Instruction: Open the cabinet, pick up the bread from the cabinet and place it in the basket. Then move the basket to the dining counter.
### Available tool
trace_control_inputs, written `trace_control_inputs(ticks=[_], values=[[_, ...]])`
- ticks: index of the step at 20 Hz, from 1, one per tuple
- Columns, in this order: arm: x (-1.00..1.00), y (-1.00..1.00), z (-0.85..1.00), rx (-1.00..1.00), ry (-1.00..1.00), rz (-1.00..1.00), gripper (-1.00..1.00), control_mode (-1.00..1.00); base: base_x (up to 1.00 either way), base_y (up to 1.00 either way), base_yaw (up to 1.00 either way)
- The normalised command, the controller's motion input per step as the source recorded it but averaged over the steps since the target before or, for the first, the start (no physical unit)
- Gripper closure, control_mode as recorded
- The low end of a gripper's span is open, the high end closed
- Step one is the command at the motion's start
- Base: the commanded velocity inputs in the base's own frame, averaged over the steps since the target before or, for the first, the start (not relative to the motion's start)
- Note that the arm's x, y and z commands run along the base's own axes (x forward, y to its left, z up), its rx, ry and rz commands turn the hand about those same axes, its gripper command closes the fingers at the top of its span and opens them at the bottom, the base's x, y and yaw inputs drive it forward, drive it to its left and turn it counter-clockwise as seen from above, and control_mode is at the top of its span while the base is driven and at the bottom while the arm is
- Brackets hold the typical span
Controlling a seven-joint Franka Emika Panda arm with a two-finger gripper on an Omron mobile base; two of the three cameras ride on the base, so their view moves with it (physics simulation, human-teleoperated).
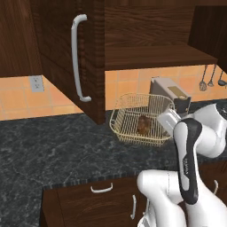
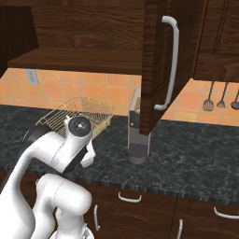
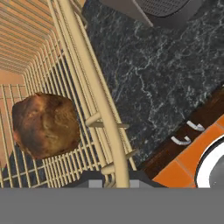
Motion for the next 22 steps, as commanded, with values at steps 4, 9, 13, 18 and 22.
trace_control_inputs(ticks=[4,9,13,18,22], values=[[-0.65,-0.31,0.70,-0.02,0.00,-0.04,1.00,-1.00,0.00,0.00,0.00],[-0.68,-0.21,0.44,-0.02,-0.01,-0.03,1.00,-1.00,0.00,0.00,0.00],[-0.42,-0.01,0.59,-0.01,-0.06,-0.03,1.00,-1.00,0.00,0.00,0.00],[-0.34,0.00,0.52,0.00,-0.07,-0.02,1.00,-1.00,0.00,0.00,0.00],[0.00,0.00,0.00,0.00,0.00,0.00,1.00,1.00,-0.93,0.00,-0.01]])
